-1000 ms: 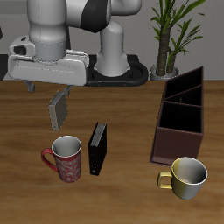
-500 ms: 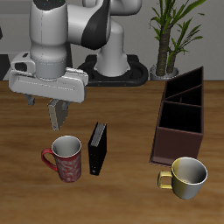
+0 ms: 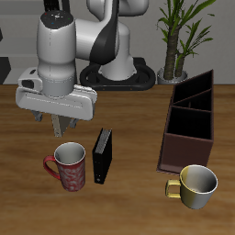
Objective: Place the red mug into the left desk caddy's right compartment
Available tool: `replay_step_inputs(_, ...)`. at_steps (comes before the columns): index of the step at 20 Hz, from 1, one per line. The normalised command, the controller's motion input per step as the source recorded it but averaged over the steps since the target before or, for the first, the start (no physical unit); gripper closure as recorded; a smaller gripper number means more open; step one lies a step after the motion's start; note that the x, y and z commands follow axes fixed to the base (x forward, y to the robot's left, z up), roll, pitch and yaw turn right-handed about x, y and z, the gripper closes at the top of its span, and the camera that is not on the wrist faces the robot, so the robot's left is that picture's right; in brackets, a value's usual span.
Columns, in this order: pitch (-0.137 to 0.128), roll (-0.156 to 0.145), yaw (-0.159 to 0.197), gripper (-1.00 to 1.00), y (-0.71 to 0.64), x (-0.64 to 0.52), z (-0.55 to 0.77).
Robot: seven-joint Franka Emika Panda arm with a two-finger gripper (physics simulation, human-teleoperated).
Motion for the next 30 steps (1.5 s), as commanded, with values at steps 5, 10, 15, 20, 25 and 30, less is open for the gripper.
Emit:
replay_step_inputs(5,0.012,0.012,-0.038,-1.00,-0.03,0.02,-0.22)
replay_step_inputs(10,0.029,0.022,-0.025,-1.00,0.01,0.00,-0.37)
replay_step_inputs(15,0.015,-0.012,-0.048,-1.00,-0.05,-0.02,-0.25)
replay_step_inputs(20,0.010,0.000,-0.032,-1.00,-0.05,-0.07,-0.20)
replay_step_inputs(25,0.025,-0.014,-0.042,-1.00,-0.10,-0.05,-0.21)
replay_step_inputs(30,0.024,0.005,-0.004,-1.00,0.05,-0.03,-0.24)
